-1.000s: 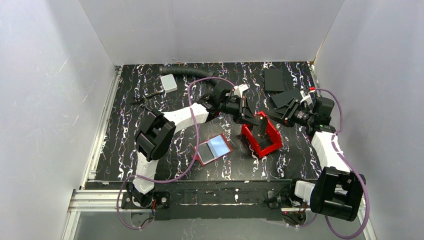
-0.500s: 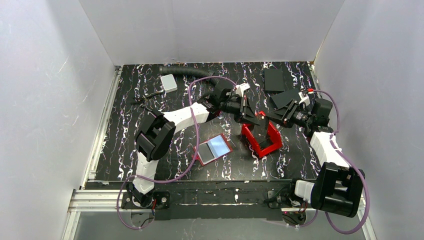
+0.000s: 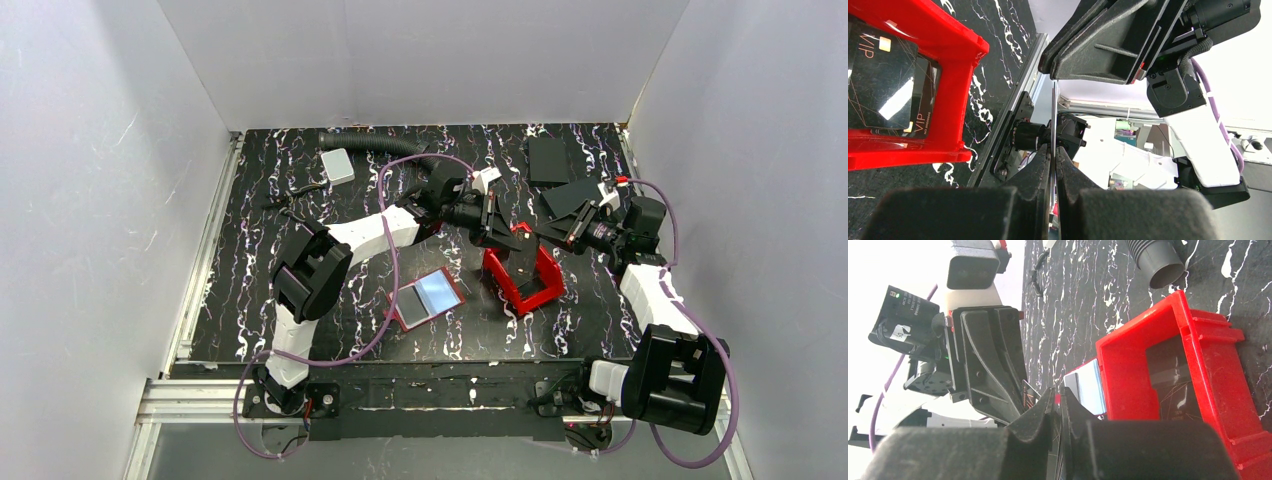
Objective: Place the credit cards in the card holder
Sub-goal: Place the credit card in the storage box.
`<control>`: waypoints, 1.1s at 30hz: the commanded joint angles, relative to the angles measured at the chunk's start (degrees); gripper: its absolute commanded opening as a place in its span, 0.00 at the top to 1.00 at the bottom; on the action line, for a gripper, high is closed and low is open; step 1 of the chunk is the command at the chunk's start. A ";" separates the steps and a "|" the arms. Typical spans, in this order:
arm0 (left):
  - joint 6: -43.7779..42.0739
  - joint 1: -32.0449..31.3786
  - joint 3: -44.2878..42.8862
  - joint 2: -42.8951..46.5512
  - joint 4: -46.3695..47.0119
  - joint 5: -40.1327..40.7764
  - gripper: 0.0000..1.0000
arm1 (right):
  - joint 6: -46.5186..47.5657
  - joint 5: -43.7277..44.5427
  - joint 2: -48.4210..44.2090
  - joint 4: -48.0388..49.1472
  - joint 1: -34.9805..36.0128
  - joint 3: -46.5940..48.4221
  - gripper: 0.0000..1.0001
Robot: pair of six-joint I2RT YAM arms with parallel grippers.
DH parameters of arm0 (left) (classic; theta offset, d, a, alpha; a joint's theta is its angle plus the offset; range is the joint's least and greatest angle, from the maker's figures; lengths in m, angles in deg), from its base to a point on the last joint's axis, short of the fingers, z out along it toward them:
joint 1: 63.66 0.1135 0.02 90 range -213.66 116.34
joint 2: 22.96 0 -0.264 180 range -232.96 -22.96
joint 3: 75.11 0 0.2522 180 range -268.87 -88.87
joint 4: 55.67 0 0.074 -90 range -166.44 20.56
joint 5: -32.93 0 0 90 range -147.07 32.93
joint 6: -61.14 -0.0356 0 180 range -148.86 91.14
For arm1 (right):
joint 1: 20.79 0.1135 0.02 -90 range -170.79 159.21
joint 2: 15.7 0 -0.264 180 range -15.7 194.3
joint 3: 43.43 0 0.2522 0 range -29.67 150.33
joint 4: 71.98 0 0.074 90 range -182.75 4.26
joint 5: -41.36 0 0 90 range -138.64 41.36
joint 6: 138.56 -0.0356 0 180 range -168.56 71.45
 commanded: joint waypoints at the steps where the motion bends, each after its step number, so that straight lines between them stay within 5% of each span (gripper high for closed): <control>1: 0.13 -0.31 -1.99 -0.38 0.89 -1.42 1.00 | -0.93 -1.88 -1.47 3.10 0.17 -0.51 0.86; 33: 2.67 0.77 -4.18 -4.27 0.97 0.99 1.00 | -9.18 -3.12 -4.06 8.88 0.37 -5.94 0.77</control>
